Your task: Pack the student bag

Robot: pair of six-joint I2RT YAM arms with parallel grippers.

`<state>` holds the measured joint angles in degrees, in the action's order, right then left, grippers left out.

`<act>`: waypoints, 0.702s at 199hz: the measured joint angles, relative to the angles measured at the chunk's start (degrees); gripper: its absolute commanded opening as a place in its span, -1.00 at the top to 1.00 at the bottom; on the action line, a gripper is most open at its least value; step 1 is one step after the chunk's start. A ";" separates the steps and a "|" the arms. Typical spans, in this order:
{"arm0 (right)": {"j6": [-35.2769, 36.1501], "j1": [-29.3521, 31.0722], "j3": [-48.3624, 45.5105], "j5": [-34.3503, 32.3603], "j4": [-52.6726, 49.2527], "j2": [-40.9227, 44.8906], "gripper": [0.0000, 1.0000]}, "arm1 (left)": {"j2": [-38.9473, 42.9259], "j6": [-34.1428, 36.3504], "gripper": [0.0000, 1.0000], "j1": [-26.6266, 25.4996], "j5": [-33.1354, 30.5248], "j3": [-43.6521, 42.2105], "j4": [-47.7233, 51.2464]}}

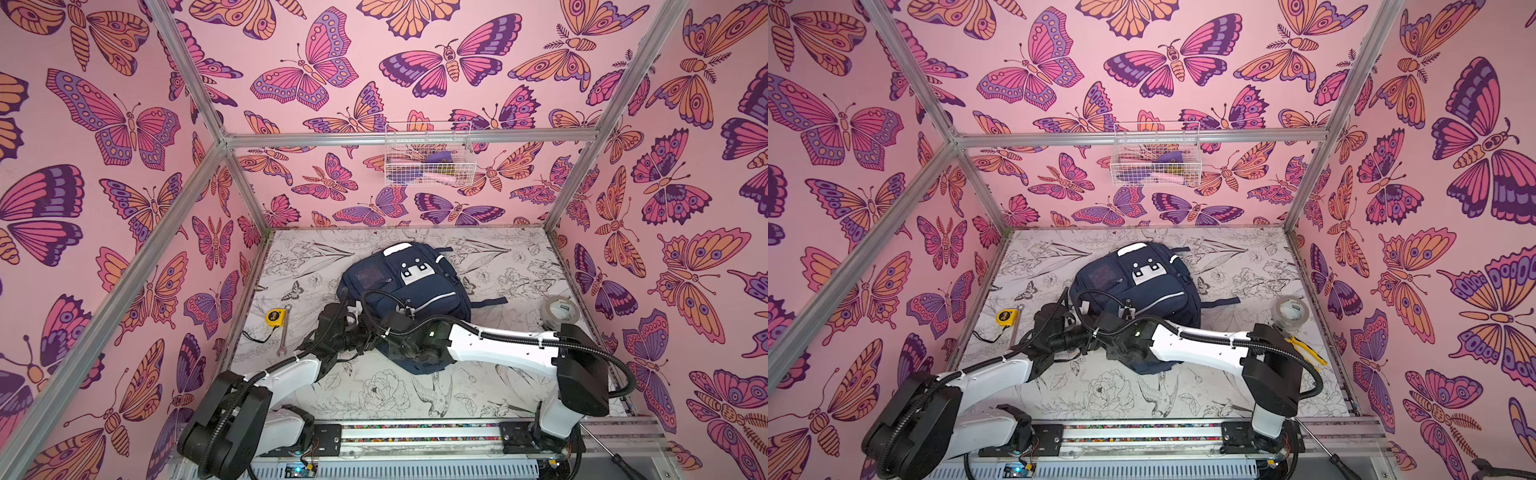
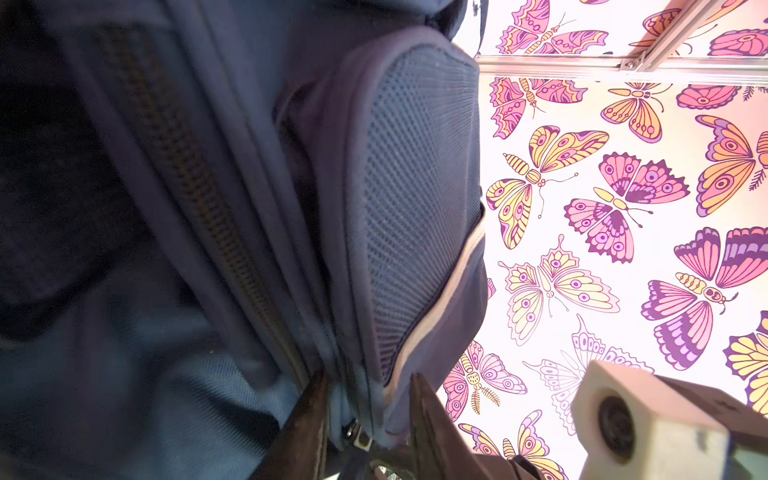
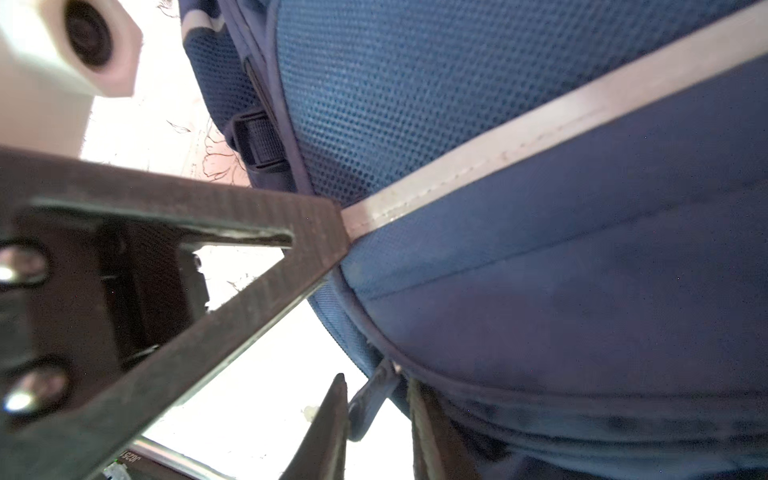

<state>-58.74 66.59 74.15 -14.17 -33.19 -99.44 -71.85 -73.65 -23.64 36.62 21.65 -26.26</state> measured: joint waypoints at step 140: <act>0.50 -0.24 1.57 0.72 -6.73 0.81 1.00 | 9.51 2.69 -0.11 -0.04 -2.45 0.28 10.40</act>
<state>-58.24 66.35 75.72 -13.45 -39.92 -98.63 -62.35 -70.96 -23.68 34.17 21.93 -15.86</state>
